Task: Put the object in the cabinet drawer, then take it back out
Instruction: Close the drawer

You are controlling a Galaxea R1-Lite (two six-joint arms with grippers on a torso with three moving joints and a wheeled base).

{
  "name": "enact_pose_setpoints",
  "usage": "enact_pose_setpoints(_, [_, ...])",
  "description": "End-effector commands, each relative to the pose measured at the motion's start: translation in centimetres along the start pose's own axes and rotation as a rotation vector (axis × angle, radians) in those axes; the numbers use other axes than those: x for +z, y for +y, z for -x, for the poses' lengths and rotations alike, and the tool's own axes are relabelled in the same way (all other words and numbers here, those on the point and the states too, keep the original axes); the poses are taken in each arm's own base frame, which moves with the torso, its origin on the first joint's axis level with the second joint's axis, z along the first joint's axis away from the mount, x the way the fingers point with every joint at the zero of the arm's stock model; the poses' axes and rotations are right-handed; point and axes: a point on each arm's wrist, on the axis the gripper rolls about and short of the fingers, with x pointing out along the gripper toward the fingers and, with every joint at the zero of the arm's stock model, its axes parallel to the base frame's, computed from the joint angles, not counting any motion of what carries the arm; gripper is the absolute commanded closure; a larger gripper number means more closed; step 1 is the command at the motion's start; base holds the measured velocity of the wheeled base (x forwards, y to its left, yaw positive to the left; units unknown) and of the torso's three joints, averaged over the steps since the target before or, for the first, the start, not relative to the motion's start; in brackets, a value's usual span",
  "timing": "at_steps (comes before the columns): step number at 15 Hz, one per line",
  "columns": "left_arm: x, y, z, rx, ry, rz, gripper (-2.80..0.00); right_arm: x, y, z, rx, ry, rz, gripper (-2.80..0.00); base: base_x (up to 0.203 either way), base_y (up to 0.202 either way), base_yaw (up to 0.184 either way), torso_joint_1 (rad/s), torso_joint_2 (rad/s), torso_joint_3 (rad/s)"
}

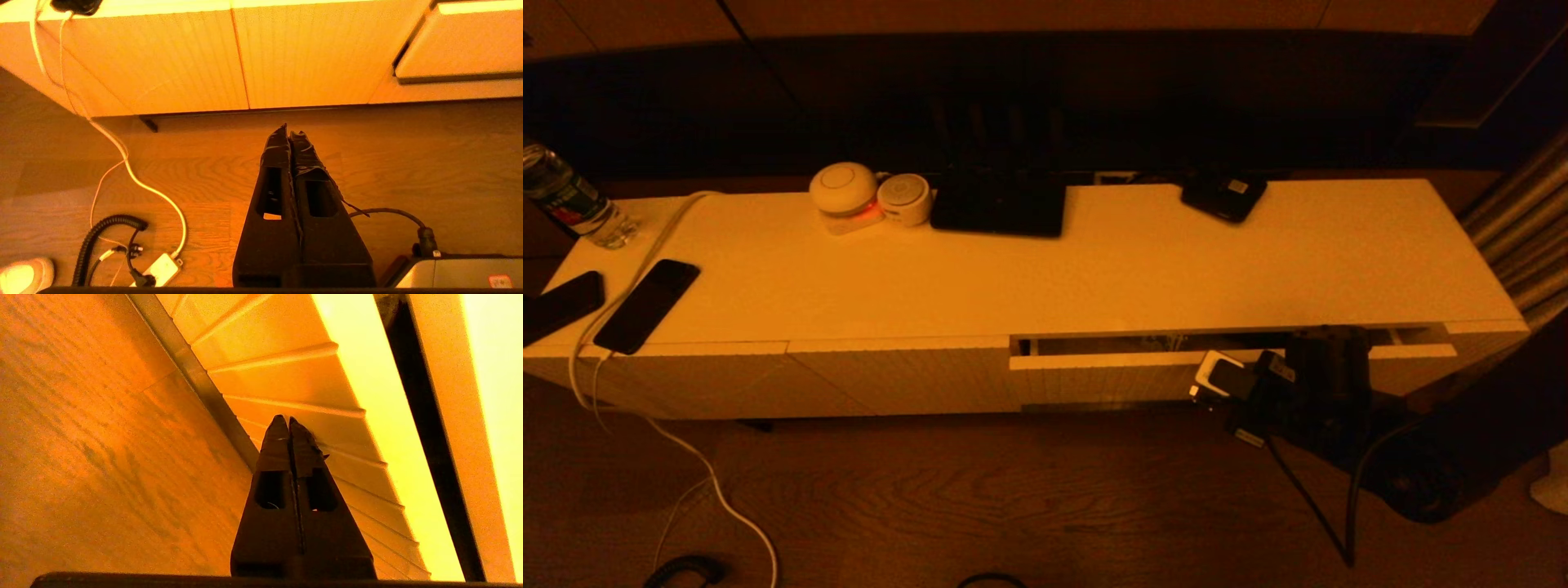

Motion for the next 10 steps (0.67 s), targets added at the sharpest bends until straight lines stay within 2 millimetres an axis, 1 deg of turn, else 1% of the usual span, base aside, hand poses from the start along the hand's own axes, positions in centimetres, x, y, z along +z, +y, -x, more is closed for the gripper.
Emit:
enact_pose_setpoints(1, [0.0, 0.0, 0.0, 0.000, 0.000, 0.000, 0.00, 0.0, -0.1, -0.9, -0.018, -0.011, 0.001, 0.00, 0.000, 0.000, 0.000, 0.000, 0.00, 0.000])
enact_pose_setpoints(4, [0.0, 0.0, 0.0, 0.000, 0.000, 0.000, 0.00, 0.2, -0.1, -1.6, -0.035, -0.022, -0.001, 0.00, 0.000, 0.000, 0.000, 0.000, 0.00, 0.000])
enact_pose_setpoints(10, [0.0, 0.0, 0.0, 0.000, 0.000, 0.000, 0.00, 0.9, -1.2, -2.2, -0.088, -0.033, -0.009, 0.00, 0.000, 0.000, 0.000, 0.000, 0.00, 0.000])
